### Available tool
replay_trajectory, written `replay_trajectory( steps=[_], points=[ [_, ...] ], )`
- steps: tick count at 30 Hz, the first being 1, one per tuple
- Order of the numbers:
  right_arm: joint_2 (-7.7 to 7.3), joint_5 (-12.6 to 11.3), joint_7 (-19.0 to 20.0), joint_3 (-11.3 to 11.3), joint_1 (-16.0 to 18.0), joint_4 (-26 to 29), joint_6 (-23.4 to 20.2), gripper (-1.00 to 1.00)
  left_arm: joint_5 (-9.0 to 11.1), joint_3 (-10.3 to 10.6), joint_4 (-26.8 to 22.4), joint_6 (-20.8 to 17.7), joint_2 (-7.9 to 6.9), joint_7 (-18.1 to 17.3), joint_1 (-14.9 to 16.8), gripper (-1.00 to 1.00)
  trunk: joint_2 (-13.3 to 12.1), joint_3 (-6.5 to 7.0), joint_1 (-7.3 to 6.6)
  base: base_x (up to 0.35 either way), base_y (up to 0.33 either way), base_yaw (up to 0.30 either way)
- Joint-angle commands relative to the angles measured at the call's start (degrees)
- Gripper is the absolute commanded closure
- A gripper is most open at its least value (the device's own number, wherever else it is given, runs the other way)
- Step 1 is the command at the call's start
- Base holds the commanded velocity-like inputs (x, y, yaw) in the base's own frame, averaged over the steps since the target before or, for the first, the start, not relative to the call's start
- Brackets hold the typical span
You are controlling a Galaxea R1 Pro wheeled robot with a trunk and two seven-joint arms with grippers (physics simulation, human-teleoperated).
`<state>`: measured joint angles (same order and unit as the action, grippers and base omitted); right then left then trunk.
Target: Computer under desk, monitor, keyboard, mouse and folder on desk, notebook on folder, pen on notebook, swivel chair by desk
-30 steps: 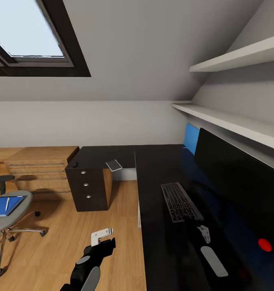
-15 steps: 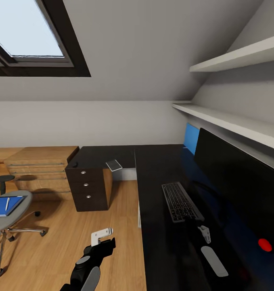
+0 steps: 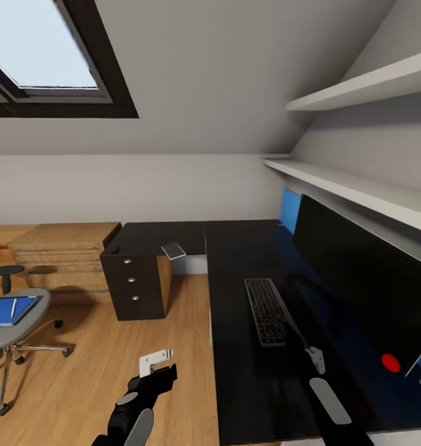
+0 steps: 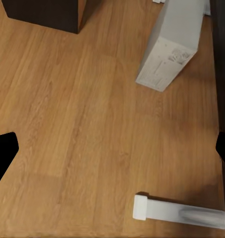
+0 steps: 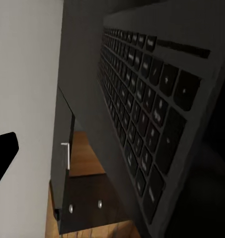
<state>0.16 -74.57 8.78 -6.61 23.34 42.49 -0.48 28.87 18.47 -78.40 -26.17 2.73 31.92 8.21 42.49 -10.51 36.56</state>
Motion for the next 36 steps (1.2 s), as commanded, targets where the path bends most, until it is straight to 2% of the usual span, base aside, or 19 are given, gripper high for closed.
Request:
replay_trajectory(
  steps=[1,8,17,24,30,33,36],
  points=[
    [0.02,-0.6,0.3,-0.1,0.0,0.0,0.0,-1.0,0.5,0.1,-0.1,-0.1,-0.01,0.5,0.1,-1.0,0.1,-0.09,-0.02,-0.297,-0.153,0.0],
    [0.02,-0.6,0.3,0.0,0.0,0.0,0.2,-1.0,0.6,0.0,-0.1,-0.1,-0.04,0.5,0.1,-1.0,0.1,-0.09,-0.02,-0.317,-0.101,0.0],
    [0.03,-0.5,0.3,0.0,0.0,-0.1,0.3,-1.0,0.6,-0.2,-0.2,-0.1,-0.09,0.5,0.1,-1.0,0.1,-0.09,-0.02,-0.325,0.027,0.0],
    [0.09,-0.4,0.4,0.4,0.0,0.0,0.3,-1.0,0.6,-2.1,-0.2,-0.1,-0.1,0.4,0.1,-1.0,0.1,-0.09,-0.02,-0.12,0.265,0.0],
    [0.24,-0.6,0.8,0.7,0.0,0.2,-0.3,-1.0,0.6,-2.6,-0.2,-0.1,-0.1,0.4,0.1,-1.0,0.1,-0.09,-0.02,-0.009,0.326,0.0],
    [0.62,-0.5,1.1,2.9,0.0,0.4,-0.3,-1.0,0.5,-2.6,-0.2,-0.1,-0.1,0.4,0.1,-1.0,0.1,-0.09,-0.02,0.0,0.331,0.0],
    [0.94,-0.6,1.3,3.5,0.0,1.3,-0.3,-1.0,0.5,-2.6,-0.2,-0.1,-0.1,0.4,0.1,-1.0,0.1,-0.09,-0.02,0.0,0.331,0.0]
  ],
)
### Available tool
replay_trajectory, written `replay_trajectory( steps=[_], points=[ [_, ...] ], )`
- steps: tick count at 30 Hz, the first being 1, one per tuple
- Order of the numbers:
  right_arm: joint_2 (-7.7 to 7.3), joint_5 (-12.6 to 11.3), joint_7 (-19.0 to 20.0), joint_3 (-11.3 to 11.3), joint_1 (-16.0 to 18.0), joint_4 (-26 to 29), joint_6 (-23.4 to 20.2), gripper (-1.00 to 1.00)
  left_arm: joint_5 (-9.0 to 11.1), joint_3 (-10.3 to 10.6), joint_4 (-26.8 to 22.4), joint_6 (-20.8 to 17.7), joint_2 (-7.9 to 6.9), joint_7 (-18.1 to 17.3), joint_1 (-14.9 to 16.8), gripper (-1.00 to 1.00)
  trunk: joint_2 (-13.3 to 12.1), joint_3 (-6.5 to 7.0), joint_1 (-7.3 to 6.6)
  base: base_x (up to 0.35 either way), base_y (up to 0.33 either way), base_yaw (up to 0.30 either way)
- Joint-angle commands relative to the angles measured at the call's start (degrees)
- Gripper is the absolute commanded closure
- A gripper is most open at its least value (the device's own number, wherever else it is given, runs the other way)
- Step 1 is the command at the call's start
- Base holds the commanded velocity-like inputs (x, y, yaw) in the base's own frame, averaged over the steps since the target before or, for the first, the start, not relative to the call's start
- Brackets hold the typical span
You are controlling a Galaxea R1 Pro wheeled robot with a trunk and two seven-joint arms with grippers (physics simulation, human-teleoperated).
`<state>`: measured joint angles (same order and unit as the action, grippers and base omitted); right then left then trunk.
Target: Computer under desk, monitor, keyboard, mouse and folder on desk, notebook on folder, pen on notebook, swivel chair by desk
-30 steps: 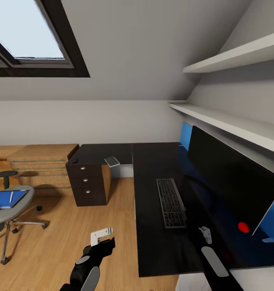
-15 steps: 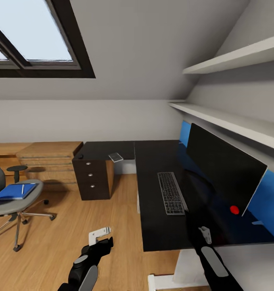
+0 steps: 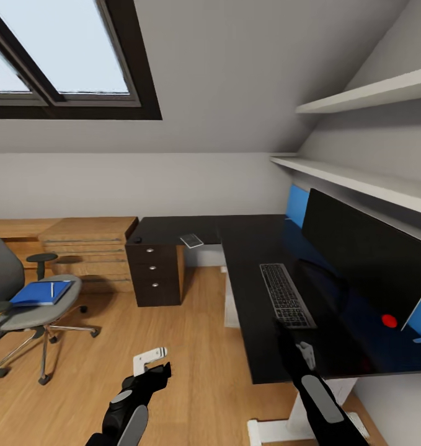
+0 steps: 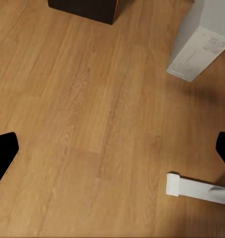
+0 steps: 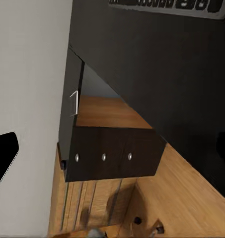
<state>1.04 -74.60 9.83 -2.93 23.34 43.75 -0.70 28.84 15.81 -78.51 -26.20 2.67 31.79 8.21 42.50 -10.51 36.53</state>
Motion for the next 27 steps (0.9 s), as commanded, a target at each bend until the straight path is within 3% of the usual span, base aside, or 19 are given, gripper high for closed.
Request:
replay_trajectory(
  steps=[1,4,12,14,18,21,24,25,27],
  points=[
    [0.41,-0.6,0.3,-0.1,0.0,0.4,-0.1,-1.0,0.5,0.1,-0.1,-0.1,-0.03,0.5,0.1,-1.0,0.1,-0.09,0.02,0.0,0.332,0.0],
    [1.59,-0.6,1.5,0.2,0.0,1.2,0.0,-1.0,0.5,0.1,0.0,-0.1,-0.03,0.5,0.1,-1.0,0.1,-0.09,0.02,0.0,0.332,0.0],
    [2.69,-0.5,2.9,0.2,0.0,1.3,0.2,-1.0,0.5,0.1,0.0,-0.1,-0.03,0.5,0.1,-1.0,0.1,-0.09,0.02,0.024,0.293,0.0],
    [3.74,0.0,2.6,0.4,0.0,1.1,2.8,-1.0,0.3,0.6,0.2,-0.1,0.24,1.1,0.1,-1.0,0.1,-0.09,0.02,0.039,0.078,0.0],
    [4.29,1.8,2.4,2.0,0.0,1.0,4.9,-1.0,0.3,0.9,0.3,-0.2,0.3,1.2,0.1,-1.0,-1.1,0.48,-0.64,0.008,0.016,0.033],
    [5.64,6.5,0.7,5.8,0.0,0.6,8.8,-1.0,0.3,1.1,0.3,-0.2,0.32,1.3,0.1,-1.0,-2.3,1.15,-1.3,0.002,0.004,0.165],
    [7.51,15.2,-5.4,11.5,0.0,-1.1,17.6,-1.0,0.3,1.1,0.3,-0.2,0.33,1.3,0.1,-1.0,-3.5,1.84,-1.96,0.0,0.001,0.217],
    [7.73,16.5,-6.3,12.3,0.0,-1.5,18.8,-1.0,0.3,1.1,0.3,-0.2,0.33,1.3,0.1,-1.0,-3.9,2.07,-2.18,0.0,0.0,0.233],
    [8.34,21.5,-9.2,15.2,0.0,-3.4,22.5,-1.0,0.3,1.1,0.3,-0.2,0.33,1.3,0.1,-1.0,-4.7,2.5,-2.62,0.0,0.0,0.25]
  ],
)
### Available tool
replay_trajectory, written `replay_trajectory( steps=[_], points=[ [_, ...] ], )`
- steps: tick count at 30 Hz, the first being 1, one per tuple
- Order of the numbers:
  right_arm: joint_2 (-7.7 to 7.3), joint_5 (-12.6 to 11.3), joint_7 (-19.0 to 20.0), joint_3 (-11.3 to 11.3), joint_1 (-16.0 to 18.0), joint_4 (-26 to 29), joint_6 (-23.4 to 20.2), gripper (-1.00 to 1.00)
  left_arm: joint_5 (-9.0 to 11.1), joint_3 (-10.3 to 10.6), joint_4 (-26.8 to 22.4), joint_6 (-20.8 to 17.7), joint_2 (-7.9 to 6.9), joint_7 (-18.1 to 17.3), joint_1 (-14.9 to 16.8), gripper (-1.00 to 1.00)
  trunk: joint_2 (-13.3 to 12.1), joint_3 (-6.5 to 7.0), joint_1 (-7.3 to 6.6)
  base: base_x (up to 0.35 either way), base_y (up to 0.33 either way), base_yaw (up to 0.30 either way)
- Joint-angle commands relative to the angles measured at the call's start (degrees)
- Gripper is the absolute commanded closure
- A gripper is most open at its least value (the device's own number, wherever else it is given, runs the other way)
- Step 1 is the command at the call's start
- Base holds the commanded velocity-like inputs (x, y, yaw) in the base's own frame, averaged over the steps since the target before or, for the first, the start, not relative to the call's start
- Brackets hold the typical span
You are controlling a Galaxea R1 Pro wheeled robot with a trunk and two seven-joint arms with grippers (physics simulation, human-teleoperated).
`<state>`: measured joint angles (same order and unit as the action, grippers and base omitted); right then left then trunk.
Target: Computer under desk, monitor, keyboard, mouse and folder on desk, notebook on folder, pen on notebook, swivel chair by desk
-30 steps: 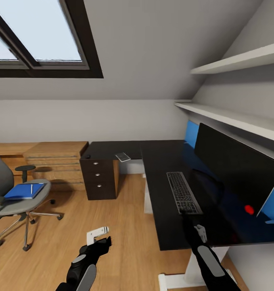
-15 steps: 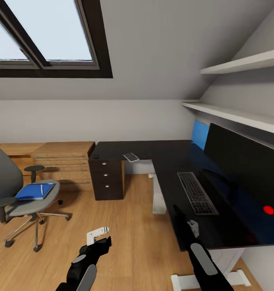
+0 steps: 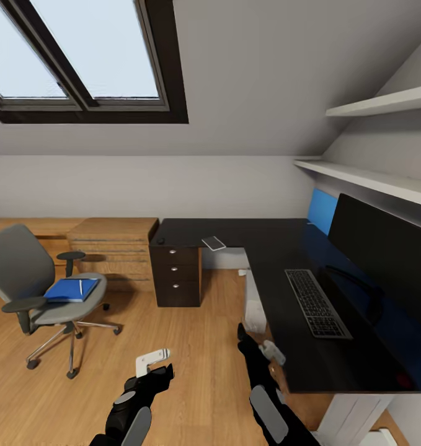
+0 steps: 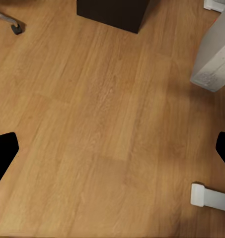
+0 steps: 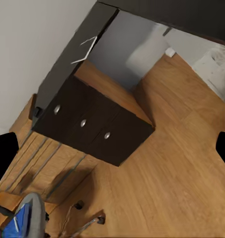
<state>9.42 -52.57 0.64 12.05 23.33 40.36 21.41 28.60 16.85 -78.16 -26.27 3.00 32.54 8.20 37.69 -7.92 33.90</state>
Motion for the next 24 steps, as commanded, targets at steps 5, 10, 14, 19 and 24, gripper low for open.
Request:
replay_trajectory(
  steps=[5,10,14,19,24],
  points=[
    [0.58,5.3,-5.5,2.3,0.1,-4.0,3.3,-1.0,0.5,0.1,-0.1,-0.1,-0.01,0.5,0.1,-1.0,-1.9,0.87,-1.09,0.0,0.0,0.273],
    [0.58,8.1,-8.0,2.7,0.1,-8.0,6.6,-1.0,0.5,0.1,-0.1,-0.1,-0.01,0.5,0.1,-1.0,-3.9,1.77,-2.18,0.0,0.0,0.286],
    [0.58,17.6,-14.4,2.7,0.1,-10.1,12.0,-1.0,0.5,0.1,0.2,-0.1,-0.01,0.5,0.1,-1.0,-5.5,2.49,-3.06,0.0,0.0,0.289],
    [0.58,21.5,-17.3,2.7,0.2,-11.2,12.4,-1.0,0.5,0.2,0.8,-0.1,-0.01,0.4,0.1,-1.0,-6.4,2.85,-3.5,0.064,0.0,0.289],
    [0.58,23.2,-17.6,2.7,0.2,-11.8,12.4,-1.0,0.5,0.2,0.8,-0.1,-0.01,0.5,0.1,-1.0,-6.4,2.85,-3.5,0.27,0.0,0.289]
  ],
)
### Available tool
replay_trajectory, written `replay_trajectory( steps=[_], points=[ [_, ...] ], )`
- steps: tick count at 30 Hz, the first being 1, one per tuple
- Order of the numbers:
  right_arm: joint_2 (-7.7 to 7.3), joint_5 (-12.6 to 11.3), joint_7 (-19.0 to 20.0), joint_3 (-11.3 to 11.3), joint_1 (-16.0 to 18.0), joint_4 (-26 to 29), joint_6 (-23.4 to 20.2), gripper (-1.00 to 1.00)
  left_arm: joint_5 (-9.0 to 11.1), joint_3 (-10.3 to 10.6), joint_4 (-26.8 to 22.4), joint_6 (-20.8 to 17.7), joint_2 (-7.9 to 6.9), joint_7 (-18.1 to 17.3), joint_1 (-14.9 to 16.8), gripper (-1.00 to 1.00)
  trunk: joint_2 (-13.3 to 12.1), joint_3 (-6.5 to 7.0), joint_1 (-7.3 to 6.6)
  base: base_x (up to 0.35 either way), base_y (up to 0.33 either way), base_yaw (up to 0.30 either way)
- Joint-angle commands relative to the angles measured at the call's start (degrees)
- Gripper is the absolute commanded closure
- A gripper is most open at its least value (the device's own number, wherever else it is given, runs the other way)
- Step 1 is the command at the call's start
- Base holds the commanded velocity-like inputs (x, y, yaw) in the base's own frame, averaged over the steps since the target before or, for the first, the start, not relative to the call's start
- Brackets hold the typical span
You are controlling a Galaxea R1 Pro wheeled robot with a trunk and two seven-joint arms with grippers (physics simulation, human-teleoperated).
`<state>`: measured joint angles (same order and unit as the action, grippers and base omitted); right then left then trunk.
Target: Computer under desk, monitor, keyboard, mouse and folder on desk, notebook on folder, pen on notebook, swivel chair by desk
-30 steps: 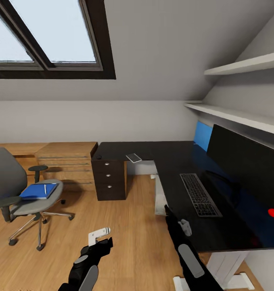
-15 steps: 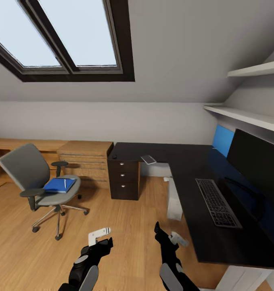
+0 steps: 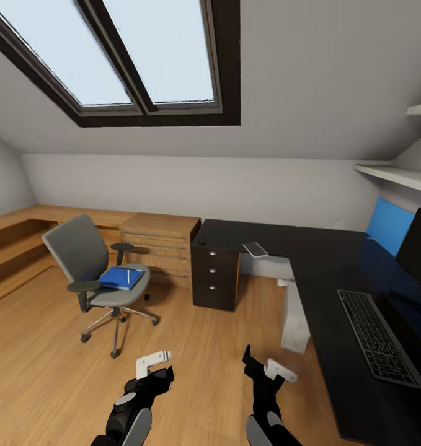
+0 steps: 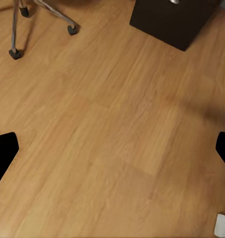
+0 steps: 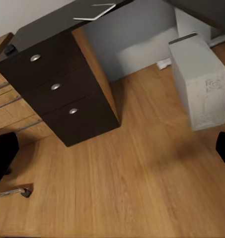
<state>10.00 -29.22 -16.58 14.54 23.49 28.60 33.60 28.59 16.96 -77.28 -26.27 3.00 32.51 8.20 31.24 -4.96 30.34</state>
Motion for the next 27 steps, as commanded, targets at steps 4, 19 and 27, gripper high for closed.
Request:
replay_trajectory(
  steps=[4,19,27],
  points=[
    [0.0,0.1,-0.2,0.2,0.1,0.0,0.1,-1.0,0.5,0.1,-0.1,-0.1,-0.02,0.5,0.1,-1.0,0.1,-0.11,0.06,0.315,0.0,0.221],
    [0.0,0.2,-0.4,0.2,0.2,0.5,0.1,-1.0,0.6,0.1,-0.1,-0.2,-0.02,0.4,0.1,-1.0,0.1,-0.11,0.06,0.322,0.0,0.023],
    [0.0,0.1,-0.4,0.1,0.2,0.5,0.3,-1.0,0.5,0.1,-0.1,-0.1,-0.02,0.5,0.1,-1.0,0.1,-0.11,0.06,0.322,0.0,0.0]
  ],
)
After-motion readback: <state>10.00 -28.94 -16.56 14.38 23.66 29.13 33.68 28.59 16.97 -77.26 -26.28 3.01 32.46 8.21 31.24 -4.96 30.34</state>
